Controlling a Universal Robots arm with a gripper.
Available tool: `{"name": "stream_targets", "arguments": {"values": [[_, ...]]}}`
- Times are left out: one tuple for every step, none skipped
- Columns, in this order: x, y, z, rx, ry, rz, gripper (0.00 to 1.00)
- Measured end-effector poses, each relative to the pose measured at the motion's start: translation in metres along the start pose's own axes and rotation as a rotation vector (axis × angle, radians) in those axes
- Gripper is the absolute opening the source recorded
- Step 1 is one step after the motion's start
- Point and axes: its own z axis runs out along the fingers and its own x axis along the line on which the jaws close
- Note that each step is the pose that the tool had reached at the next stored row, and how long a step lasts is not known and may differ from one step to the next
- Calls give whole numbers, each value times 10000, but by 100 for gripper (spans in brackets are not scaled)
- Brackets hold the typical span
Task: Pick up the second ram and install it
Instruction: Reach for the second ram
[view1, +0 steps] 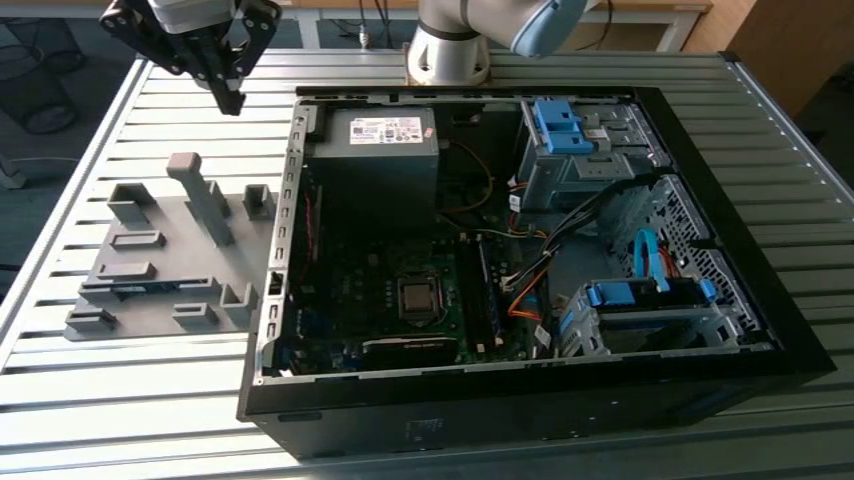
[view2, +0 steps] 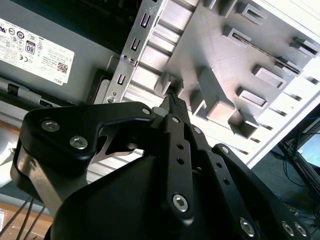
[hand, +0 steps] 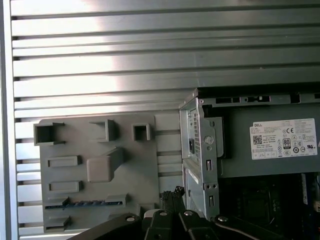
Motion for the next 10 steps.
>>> {"name": "stream_targets", "arguments": {"values": [[3, 0, 0, 0, 0, 0, 11], [6, 0, 0, 0, 0, 0, 11], [9, -1, 0, 0, 0, 0, 11], [11, -1, 0, 0, 0, 0, 11], [14, -1, 0, 0, 0, 0, 11], [17, -1, 0, 0, 0, 0, 11], [20, -2, 0, 0, 0, 0, 11], [23, -2, 0, 0, 0, 0, 11], [26, -2, 0, 0, 0, 0, 11], [29, -2, 1, 0, 0, 0, 11]]}}
